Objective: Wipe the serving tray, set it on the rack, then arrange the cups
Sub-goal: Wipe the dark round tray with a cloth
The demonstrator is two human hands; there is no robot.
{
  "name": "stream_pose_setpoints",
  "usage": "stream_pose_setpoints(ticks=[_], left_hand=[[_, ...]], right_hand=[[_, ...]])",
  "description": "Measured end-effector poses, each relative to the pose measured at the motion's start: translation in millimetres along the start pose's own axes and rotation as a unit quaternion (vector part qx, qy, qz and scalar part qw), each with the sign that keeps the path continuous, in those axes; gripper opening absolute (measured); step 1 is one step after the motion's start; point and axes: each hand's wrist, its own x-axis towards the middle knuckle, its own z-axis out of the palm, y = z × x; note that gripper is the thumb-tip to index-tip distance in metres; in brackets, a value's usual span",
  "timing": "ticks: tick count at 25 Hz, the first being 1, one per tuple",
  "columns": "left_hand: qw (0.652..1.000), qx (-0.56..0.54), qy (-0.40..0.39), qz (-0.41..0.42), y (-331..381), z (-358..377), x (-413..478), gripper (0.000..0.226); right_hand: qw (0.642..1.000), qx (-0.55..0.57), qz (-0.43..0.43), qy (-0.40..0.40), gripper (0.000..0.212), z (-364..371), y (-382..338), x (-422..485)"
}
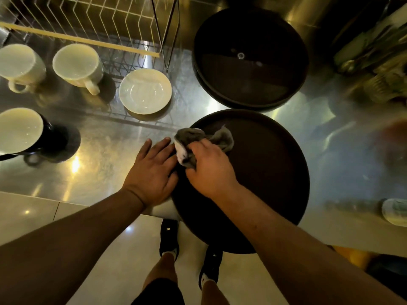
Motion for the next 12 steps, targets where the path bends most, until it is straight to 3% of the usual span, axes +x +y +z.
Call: stream_pose_setpoints(ticks=[8,12], left_hand=[[1.000,0.002,-0.015,-0.005,6.2,-4.0,-2.6,0.060],[0.999,0.007,-0.008,-0.036,5.9,-3.3,-2.9,0.057]], right_hand=[[0.996,0.039,-0.070,-0.043,0.037,5.5,0.6,-50.6],[0.978,-0.013,-0.178,-0.107,0.032,-6.7,13.8,-71.5]])
